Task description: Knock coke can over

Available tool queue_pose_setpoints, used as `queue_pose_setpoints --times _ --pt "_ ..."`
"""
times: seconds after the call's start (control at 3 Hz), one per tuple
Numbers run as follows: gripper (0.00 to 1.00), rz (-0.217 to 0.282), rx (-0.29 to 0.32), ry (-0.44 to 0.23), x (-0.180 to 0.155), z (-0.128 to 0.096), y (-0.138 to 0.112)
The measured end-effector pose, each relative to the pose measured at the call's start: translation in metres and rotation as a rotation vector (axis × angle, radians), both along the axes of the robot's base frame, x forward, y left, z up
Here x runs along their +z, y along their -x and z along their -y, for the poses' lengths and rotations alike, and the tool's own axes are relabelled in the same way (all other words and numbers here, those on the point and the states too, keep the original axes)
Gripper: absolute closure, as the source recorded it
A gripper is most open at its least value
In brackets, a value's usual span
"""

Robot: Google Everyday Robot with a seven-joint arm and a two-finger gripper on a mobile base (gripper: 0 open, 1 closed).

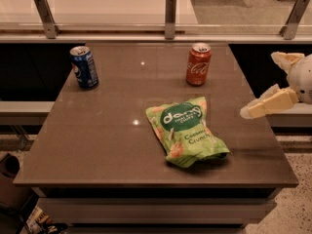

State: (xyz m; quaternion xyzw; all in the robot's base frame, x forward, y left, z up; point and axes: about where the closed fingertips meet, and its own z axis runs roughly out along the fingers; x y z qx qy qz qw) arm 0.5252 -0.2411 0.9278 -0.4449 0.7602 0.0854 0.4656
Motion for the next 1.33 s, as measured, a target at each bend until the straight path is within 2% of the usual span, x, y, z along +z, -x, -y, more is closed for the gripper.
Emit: queue_pose_setpoints --times 0.33,0.67,1.0,1.33 --pt "0.00 0.088 -0.028 -0.112 0.010 0.008 -0.023" --pt "0.00 0.106 -0.035 -0.184 0.017 0.007 -0.060" --pt "0.00 0.106 -0.034 -0.184 0.017 0.006 -0.060" --pt "0.00 0.098 -0.011 -0.203 0.012 -0.004 -0.071"
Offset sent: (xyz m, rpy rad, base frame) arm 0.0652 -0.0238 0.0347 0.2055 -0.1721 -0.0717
